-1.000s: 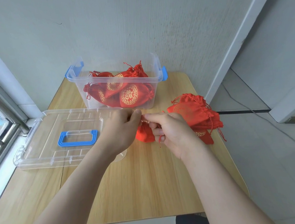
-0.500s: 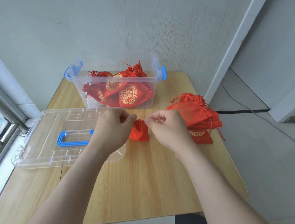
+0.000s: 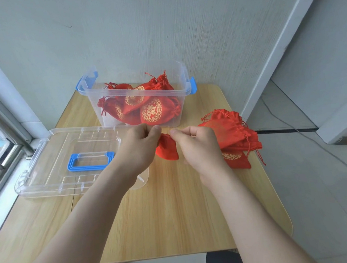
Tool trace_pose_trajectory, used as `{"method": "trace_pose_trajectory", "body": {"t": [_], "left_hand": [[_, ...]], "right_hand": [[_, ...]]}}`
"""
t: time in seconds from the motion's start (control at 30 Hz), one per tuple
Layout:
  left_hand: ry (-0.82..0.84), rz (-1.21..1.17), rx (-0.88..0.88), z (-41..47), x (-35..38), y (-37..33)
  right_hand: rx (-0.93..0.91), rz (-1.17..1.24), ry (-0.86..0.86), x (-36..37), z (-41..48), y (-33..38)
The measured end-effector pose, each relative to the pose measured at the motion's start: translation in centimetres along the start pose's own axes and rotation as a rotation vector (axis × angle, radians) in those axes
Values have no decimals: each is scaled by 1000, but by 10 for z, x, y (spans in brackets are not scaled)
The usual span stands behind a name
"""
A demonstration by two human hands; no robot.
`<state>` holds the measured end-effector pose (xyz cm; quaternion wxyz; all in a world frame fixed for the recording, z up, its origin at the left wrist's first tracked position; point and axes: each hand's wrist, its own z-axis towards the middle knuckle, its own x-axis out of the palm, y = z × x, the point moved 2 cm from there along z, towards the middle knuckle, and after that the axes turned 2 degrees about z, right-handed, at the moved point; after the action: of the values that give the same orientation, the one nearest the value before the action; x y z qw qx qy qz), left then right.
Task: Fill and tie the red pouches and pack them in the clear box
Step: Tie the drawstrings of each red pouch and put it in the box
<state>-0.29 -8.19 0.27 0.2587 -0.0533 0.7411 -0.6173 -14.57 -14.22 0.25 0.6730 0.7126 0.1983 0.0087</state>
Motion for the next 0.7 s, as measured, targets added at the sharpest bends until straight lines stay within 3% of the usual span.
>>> {"method": "trace_pose_trajectory", "body": {"t": [0.33, 0.5, 0.7], "left_hand": [[-100, -362, -128, 2, 0, 0], [-34, -550, -137, -1, -3, -6], [-35, -475, -97, -3, -3, -6]], "right_hand": [[-16, -39, -57, 6, 5, -3], [-47, -52, -46, 11, 3, -1], [-50, -49, -83, 12, 1, -1]]}}
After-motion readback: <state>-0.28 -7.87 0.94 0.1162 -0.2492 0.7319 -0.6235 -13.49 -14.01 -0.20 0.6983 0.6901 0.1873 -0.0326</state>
